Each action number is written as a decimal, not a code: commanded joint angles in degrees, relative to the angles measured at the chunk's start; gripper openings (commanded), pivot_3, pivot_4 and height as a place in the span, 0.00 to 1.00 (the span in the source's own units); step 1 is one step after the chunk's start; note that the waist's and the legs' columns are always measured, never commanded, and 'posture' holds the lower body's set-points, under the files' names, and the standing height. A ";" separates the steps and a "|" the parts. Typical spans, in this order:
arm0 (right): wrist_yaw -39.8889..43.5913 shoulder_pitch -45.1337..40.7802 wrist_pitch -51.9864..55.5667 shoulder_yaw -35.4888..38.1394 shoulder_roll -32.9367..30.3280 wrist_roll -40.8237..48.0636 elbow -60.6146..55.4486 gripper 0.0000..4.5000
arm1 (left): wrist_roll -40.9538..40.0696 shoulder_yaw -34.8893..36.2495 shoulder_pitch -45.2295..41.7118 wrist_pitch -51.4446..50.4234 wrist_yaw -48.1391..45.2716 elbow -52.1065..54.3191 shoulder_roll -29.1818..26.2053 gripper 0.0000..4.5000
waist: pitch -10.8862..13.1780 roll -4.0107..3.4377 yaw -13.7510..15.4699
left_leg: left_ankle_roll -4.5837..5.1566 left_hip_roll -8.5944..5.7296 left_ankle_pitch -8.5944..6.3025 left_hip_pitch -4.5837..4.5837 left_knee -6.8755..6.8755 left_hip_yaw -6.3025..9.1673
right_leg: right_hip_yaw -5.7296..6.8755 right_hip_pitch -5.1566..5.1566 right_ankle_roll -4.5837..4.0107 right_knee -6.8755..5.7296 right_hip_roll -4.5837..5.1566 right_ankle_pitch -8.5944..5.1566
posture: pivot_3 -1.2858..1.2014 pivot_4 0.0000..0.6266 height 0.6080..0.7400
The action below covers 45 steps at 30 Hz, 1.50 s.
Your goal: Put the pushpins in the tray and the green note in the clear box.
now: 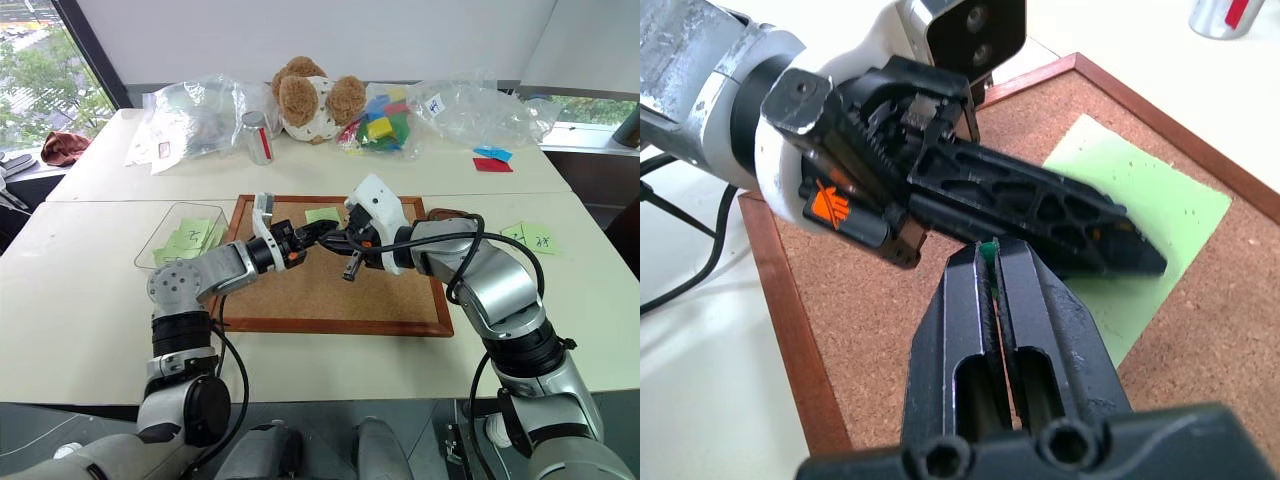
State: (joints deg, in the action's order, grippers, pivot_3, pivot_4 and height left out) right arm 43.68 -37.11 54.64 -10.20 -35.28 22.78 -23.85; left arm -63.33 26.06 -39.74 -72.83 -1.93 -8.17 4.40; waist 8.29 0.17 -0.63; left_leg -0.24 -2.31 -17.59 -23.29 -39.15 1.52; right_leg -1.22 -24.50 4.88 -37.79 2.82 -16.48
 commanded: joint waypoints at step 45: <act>-2.01 -1.63 -2.69 0.34 0.55 -1.55 0.03 0.65 | -16.45 -1.35 1.49 3.54 5.20 1.19 -2.38 0.00 | -0.01 0.01 0.01 | -0.06 -0.01 0.04 0.01 -0.05 0.00 | -0.01 -0.04 0.00 -0.17 -0.01 0.00 | 0.52 0.24 1.00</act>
State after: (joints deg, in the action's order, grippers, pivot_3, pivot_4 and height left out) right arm 41.93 -38.21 52.14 -10.91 -34.88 20.69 -22.52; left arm -77.60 25.14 -37.83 -70.15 3.53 -8.08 2.13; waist 8.28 0.18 -0.61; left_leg -0.31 -2.32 -17.54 -23.28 -39.21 1.52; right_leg -1.23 -24.55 4.88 -37.97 2.82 -16.48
